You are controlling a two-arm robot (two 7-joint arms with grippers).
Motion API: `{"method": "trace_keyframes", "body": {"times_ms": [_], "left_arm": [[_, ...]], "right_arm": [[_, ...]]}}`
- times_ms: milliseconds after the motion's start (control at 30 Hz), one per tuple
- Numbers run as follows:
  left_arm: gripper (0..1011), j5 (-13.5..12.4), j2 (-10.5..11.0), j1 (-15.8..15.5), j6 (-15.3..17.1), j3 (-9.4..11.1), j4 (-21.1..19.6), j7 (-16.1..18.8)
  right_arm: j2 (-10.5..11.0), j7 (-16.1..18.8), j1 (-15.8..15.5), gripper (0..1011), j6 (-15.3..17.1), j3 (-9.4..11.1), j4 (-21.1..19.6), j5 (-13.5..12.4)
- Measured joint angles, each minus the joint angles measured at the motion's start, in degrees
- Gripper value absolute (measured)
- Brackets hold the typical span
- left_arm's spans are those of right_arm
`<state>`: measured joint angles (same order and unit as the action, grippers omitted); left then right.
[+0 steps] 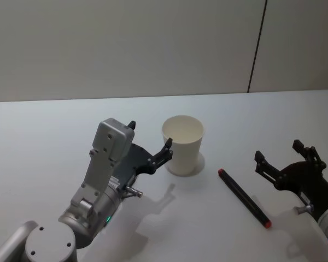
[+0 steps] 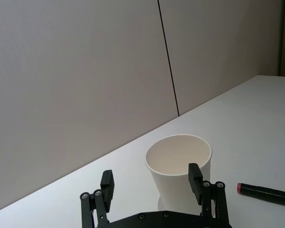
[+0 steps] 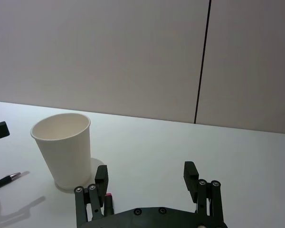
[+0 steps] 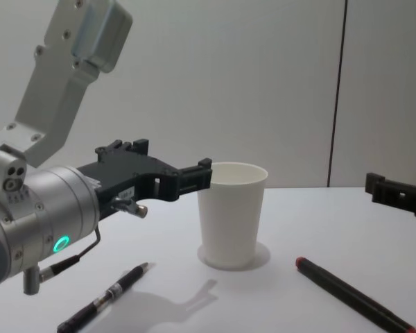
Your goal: Place the pen into the pen holder.
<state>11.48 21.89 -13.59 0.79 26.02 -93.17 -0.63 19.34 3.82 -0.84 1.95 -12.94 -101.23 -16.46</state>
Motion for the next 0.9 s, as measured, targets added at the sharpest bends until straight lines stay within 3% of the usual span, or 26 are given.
{"method": "trace_keyframes", "body": {"times_ms": [367,900], "left_arm": [[1003,0.00,0.00,0.00,0.00,0.00,0.00,0.00],[1003,0.00,0.00,0.00,0.00,0.00,0.00,0.00]], "right_arm": [[0.27,1.05,0.91,1002,1.77,0.44,-0.85,0.08],[4.58,5.75,2.14,1002,9.27,3.90,-2.65,-3.51]]}}
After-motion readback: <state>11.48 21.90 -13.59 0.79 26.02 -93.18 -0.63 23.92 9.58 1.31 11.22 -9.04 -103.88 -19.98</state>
